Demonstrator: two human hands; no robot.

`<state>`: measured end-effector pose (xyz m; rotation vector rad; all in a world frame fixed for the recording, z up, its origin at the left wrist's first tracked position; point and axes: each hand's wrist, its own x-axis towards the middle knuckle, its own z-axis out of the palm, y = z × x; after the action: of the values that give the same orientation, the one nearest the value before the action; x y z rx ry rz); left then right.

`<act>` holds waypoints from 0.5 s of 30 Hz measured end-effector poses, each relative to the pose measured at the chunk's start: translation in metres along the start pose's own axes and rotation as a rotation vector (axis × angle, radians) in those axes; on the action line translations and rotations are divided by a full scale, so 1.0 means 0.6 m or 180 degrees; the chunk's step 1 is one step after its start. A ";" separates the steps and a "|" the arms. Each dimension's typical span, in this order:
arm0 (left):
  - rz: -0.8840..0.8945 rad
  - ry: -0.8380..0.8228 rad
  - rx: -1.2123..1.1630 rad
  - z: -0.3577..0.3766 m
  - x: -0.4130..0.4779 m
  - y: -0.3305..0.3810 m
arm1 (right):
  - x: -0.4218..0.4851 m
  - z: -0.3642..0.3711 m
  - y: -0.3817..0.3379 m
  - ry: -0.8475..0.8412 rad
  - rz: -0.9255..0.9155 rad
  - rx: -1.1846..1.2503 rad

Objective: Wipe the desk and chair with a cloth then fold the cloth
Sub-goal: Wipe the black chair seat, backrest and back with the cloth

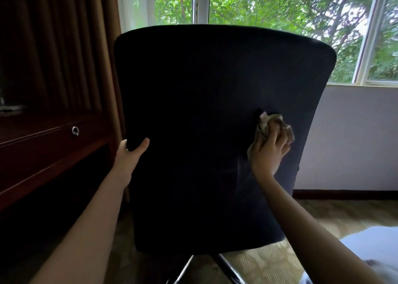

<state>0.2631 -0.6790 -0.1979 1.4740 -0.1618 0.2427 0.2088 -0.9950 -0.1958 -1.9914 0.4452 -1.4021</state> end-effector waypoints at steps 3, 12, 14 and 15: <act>0.0117 0.0293 0.0105 0.020 -0.008 -0.002 | -0.039 0.032 -0.030 -0.0096 -0.0701 -0.0082; 0.0636 0.0705 0.0205 0.051 -0.018 -0.005 | -0.161 0.151 -0.092 -0.1066 -0.4603 -0.1245; 0.0590 0.0744 0.0195 0.049 -0.011 -0.007 | -0.148 0.159 -0.082 -0.0779 -0.4778 -0.1194; 0.0585 0.0734 0.0187 0.045 -0.007 -0.007 | -0.132 0.159 -0.073 -0.0548 -0.4725 -0.1088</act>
<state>0.2613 -0.7066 -0.2003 1.4785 -0.1040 0.5677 0.2637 -0.8850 -0.2420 -2.7900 -1.2239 -1.9224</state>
